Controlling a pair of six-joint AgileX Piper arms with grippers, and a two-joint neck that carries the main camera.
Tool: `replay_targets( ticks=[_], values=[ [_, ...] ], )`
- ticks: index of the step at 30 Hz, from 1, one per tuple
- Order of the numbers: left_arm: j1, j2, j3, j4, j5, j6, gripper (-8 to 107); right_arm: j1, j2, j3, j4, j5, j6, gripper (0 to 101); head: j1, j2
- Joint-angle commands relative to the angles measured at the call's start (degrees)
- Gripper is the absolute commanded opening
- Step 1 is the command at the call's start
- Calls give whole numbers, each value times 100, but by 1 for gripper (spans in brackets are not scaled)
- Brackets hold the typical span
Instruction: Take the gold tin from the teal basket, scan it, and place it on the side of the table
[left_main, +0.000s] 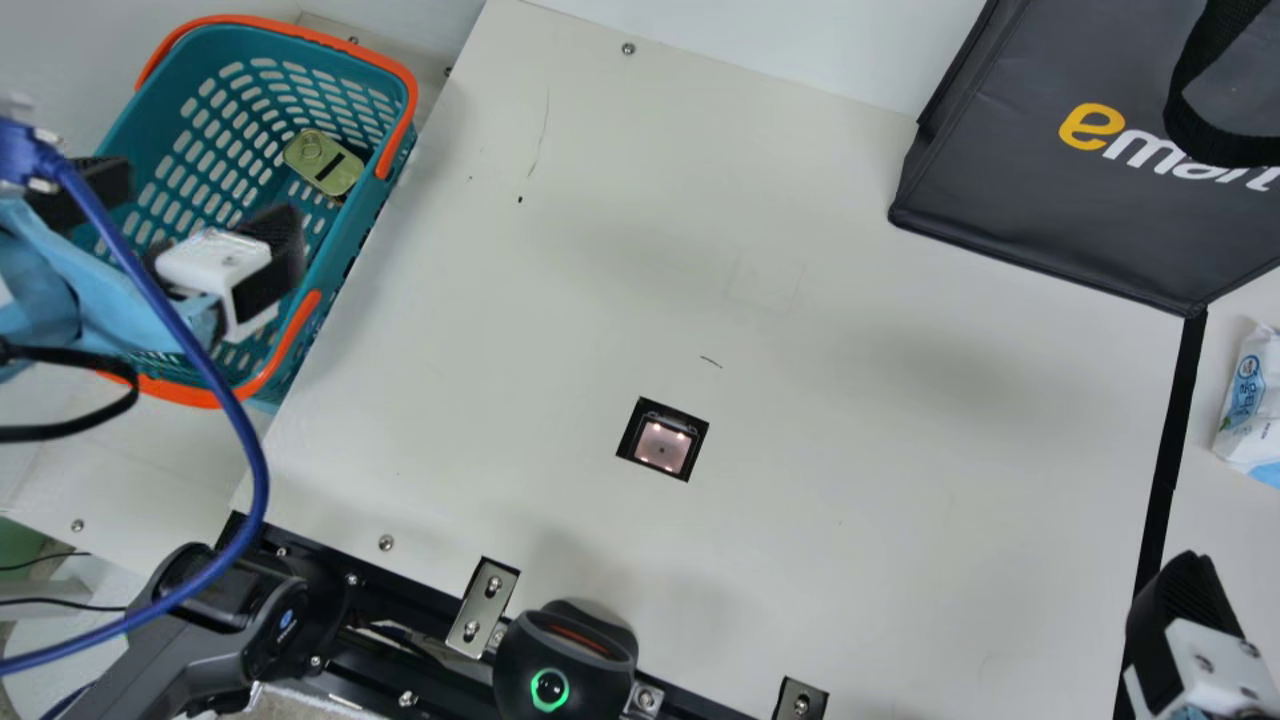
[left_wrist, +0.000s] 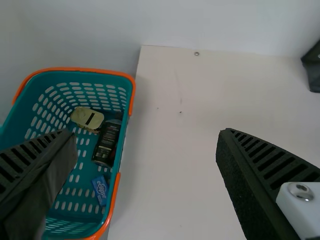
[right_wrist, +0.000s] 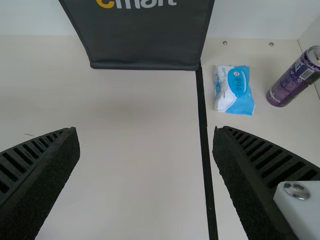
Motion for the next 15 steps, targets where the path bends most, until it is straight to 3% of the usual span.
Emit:
replay_targets(
  ticks=[1,15],
  values=[
    [181,39,6,70,-15,-154,90,0,0,0,0,0,0,95,-166,14],
    [971,399,180,664,-213,-1002,90,0,0,0,0,0,0,95,-166,14]
  ],
)
